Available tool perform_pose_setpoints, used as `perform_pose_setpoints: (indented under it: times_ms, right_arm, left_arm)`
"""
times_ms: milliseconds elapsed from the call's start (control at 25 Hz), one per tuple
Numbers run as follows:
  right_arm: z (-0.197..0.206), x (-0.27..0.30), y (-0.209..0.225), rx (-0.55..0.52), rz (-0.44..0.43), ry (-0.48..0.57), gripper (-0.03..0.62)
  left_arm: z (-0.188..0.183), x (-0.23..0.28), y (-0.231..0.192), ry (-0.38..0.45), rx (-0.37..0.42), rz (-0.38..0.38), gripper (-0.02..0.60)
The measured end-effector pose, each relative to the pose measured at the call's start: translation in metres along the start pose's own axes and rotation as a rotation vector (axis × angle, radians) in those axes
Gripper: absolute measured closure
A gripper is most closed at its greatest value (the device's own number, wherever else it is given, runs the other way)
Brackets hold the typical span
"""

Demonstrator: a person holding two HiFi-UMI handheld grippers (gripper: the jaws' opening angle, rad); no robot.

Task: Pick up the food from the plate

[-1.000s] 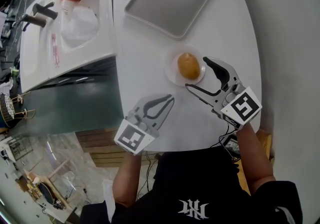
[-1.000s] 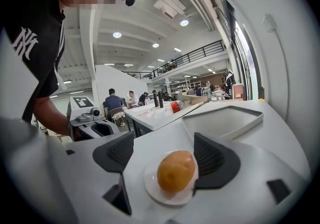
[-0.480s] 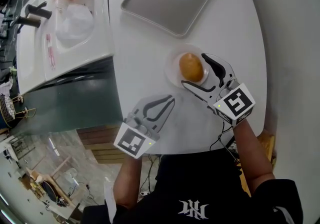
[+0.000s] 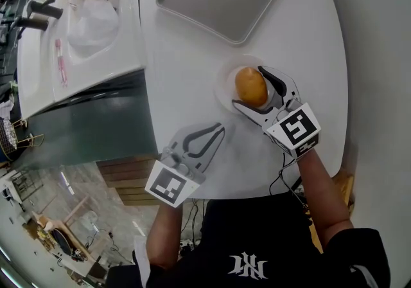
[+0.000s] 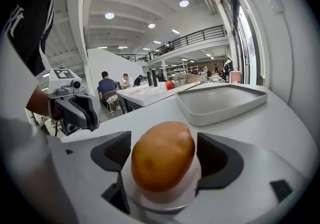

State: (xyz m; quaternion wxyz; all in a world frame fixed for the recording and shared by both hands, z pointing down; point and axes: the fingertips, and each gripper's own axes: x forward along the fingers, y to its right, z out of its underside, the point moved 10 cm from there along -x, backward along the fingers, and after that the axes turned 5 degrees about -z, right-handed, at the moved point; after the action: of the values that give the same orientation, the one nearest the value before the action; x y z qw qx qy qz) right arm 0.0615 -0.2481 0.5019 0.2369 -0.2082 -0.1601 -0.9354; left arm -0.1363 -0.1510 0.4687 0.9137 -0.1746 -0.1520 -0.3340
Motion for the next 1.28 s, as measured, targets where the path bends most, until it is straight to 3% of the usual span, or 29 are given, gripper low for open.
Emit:
perform_pose_setpoints:
  times_ms: [640,880,1120,1280]
  right_arm:
    - [0.006,0.003,0.002,-0.032,0.001,-0.048,0.235]
    - [-0.004,-0.014,-0.005,-0.036,0.003,-0.019,0.235]
    - [-0.024,-0.051,-0.031,-0.030,0.006,0.059,0.235]
    - [-0.034,-0.088,-0.062,-0.040,0.029,0.110,0.235]
  left_arm:
    - [0.005,-0.001,-0.001,-0.018,0.008,-0.025,0.572]
    - [0.002,-0.002,0.007,0.004,0.000,-0.041,0.572]
    - [-0.006,-0.012,0.025,0.026,0.096,-0.041,0.574]
    - [-0.016,-0.032,0.052,0.057,0.107,-0.050,0.572]
